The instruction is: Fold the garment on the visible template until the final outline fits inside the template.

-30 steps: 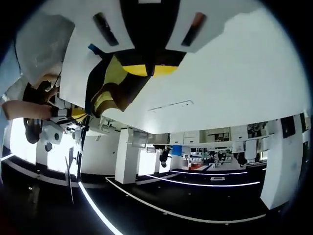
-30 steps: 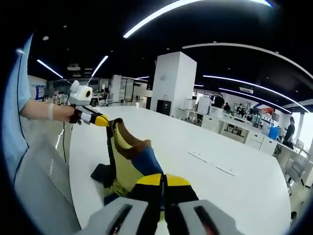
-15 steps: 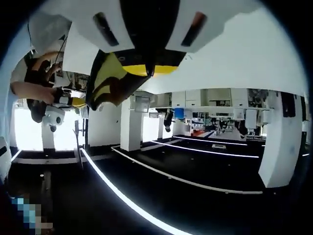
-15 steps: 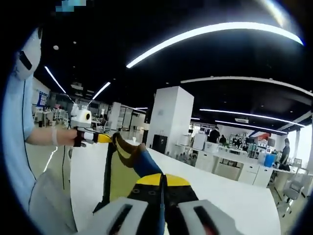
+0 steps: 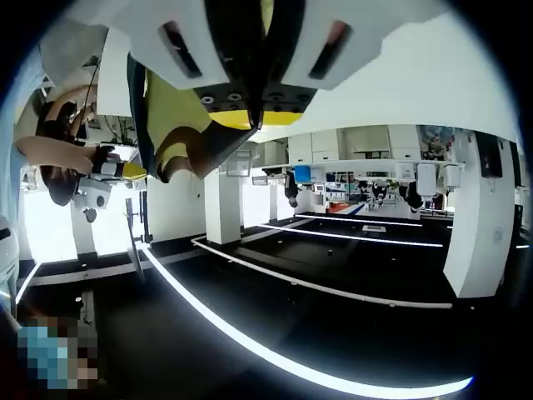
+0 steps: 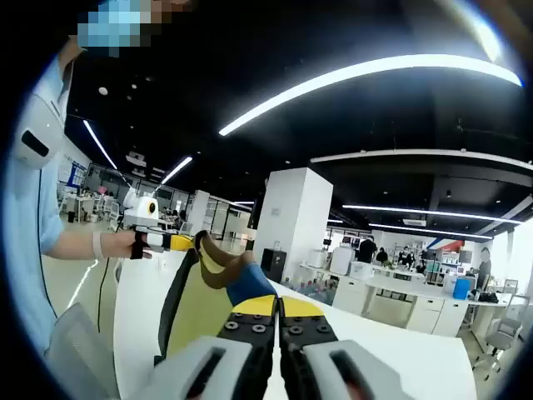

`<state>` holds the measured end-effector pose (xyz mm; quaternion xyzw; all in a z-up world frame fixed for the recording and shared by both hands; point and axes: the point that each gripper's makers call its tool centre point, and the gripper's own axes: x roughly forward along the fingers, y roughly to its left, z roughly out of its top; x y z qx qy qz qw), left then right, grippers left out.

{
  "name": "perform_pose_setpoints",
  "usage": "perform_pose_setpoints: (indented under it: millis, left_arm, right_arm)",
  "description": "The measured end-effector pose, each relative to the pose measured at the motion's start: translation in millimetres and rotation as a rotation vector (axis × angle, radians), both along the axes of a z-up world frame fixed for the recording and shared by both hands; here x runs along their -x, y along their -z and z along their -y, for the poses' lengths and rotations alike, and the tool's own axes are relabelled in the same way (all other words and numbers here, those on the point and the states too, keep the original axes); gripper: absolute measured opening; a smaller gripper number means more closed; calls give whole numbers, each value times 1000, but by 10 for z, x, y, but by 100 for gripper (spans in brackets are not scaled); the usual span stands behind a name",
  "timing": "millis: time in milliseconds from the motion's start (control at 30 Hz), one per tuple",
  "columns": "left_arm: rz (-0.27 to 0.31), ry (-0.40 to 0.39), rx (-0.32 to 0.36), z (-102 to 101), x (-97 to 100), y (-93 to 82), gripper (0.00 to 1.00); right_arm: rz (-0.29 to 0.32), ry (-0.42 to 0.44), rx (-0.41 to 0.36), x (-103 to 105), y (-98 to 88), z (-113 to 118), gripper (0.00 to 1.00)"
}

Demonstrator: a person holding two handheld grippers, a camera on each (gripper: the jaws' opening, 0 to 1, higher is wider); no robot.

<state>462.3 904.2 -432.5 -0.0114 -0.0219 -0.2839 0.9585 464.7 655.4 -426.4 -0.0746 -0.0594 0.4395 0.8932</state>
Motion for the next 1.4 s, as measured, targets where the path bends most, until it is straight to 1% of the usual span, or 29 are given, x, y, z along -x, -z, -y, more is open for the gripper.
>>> perform_pose_setpoints:
  millis: [33,67,100,167,200,233,267,300,333,367,400,433,500,600,700,733,767,833,867,933,967,1000,1067,1100,1167,1200,1233,1300,1400]
  left_arm:
    - [-8,7,-6,26,-86,92,0]
    - [-15,8,-3,20,-162,159,0]
    - [-83,-9,9,5,-258,308,0]
    - [-97,-7,-6,4,-403,444,0]
    - [-134,-21,-23,-35,-518,590,0]
    - [-145,-20,-29,-56,-603,670,0]
    - [-173,-30,-37,-76,-704,798,0]
    - [-184,-31,-54,-76,-767,884,0]
    - [-199,-28,-63,-80,-841,976,0]
    - [-211,-27,-85,-87,-882,1073,0]
    - [-245,-25,-99,-107,-981,1218,0]
    - [-266,-32,-92,-79,-1014,1279,0]
    - [-287,-23,-95,-62,-1175,1448,0]
    - [-343,-23,-96,-60,-1423,1761,0]
    - [-386,-25,-90,-56,-1610,2035,0]
    - [-404,-28,-93,-59,-1655,2125,0]
    - [-417,-36,-93,-72,-1703,2202,0]
    - [-422,-30,-103,-53,-1803,2378,0]
    - [-441,-34,-120,-54,-1850,2504,0]
    - [-451,-28,-129,-46,-1911,2635,0]
    - [-473,-33,-130,-60,-1957,2736,0]
    - [-486,-46,-123,-87,-2015,2802,0]
    - [-499,-61,-122,-126,-2098,2888,0]
    - [-516,-73,-115,-140,-2124,2931,0]
    - [-527,-77,-135,-157,-2162,3013,0]
    - [-546,-86,-137,-170,-2175,3064,0]
    - [-563,-86,-144,-177,-2195,3133,0]
    - [-597,-98,-149,-191,-2203,3225,0]
    - [-602,-95,-176,-193,-2195,3271,0]
  right_arm:
    - [-3,-1,3,-30,34,-6,0]
    - [-38,6,13,-133,168,-22,0]
    - [-61,16,26,-206,257,-20,0]
    - [-91,18,42,-388,441,-43,0]
    - [-121,27,50,-456,528,-47,0]
    - [-126,23,64,-571,624,-70,0]
    - [-137,25,72,-630,683,-81,0]
    - [-170,31,93,-732,802,-96,0]
    - [-165,20,119,-793,880,-119,0]
    - [-187,28,134,-911,1002,-131,0]
    - [-209,29,151,-982,1100,-140,0]
    - [-218,28,164,-1093,1200,-160,0]
    - [-238,29,183,-1271,1376,-183,0]
    - [-300,42,191,-1513,1659,-192,0]
    - [-354,56,206,-1736,1980,-194,0]
    - [-395,69,211,-1817,2134,-188,0]
    - [-407,70,212,-1840,2178,-190,0]
    - [-413,72,249,-1960,2389,-208,0]
    - [-425,76,264,-2018,2505,-221,0]
    - [-432,79,325,-2103,2694,-234,0]
    - [-432,79,342,-2137,2749,-252,0]
    - [-434,80,336,-2193,2790,-296,0]
    - [-459,86,334,-2260,2855,-338,0]
    - [-474,114,352,-2318,2914,-334,0]
    - [-474,123,361,-2439,2997,-349,0]
    - [-485,129,356,-2534,3050,-333,0]
    - [-490,132,359,-2573,3083,-345,0]
    - [-505,149,372,-2598,3144,-376,0]
    - [-523,159,358,-2598,3175,-410,0]
